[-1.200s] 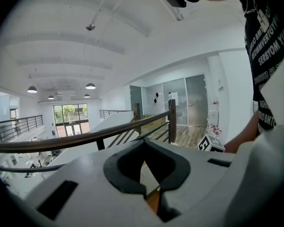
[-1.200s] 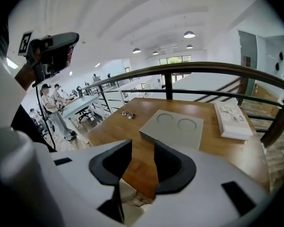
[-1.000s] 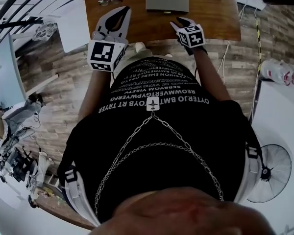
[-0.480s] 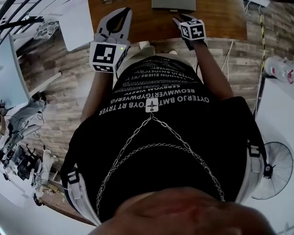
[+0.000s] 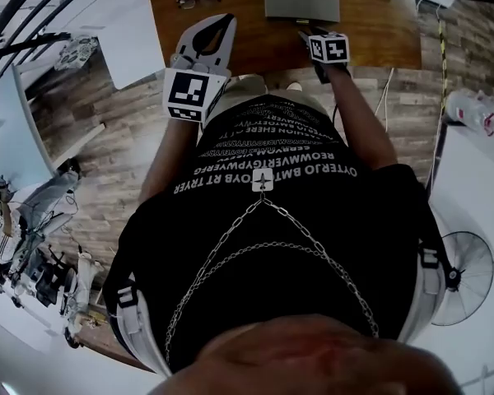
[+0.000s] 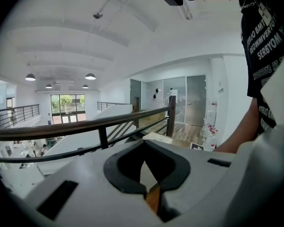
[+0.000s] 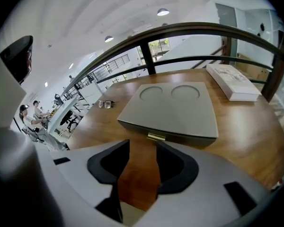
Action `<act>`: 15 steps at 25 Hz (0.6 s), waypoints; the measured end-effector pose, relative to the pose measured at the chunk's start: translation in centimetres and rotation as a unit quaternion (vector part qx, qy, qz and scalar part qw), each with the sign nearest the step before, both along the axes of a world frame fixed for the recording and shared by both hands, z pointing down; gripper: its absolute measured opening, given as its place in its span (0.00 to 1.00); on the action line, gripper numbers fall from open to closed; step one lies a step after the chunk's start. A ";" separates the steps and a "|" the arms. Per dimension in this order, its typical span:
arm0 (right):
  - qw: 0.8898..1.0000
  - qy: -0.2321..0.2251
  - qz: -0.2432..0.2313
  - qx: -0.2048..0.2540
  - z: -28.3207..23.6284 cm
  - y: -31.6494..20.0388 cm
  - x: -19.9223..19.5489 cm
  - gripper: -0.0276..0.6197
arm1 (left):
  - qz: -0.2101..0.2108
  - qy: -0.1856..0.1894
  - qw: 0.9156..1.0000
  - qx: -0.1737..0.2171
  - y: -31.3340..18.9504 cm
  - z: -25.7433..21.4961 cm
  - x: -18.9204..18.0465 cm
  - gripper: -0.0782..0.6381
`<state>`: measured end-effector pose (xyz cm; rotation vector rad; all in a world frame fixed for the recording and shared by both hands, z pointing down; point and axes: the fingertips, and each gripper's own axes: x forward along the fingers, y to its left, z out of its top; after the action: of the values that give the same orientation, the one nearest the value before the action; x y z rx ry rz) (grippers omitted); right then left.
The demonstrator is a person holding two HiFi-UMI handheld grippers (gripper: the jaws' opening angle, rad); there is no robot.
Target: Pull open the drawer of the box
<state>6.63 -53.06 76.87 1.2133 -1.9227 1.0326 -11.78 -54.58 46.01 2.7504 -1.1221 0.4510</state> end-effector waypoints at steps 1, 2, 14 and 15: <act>1.000 0.003 0.007 -0.004 0.5 -0.3 0.0 0.32 | 0.004 0.000 1.000 -0.002 -0.4 0.2 -0.2 0.12; 1.000 0.006 0.013 -0.008 1.0 -0.5 -0.1 0.32 | 0.008 -0.001 1.000 -0.004 -0.9 0.4 -0.3 0.12; 0.996 0.015 0.081 -0.024 3.7 -3.2 -0.7 0.33 | 0.068 -0.008 0.998 -0.002 -5.8 1.5 -0.1 0.12; 0.996 0.022 0.086 -0.028 4.0 -3.2 -0.6 0.33 | 0.073 -0.008 0.997 -0.002 -6.0 1.5 0.1 0.12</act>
<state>6.03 -56.22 80.85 1.3762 -1.7681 1.1302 -11.69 -60.59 47.54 2.8415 -0.9271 0.4920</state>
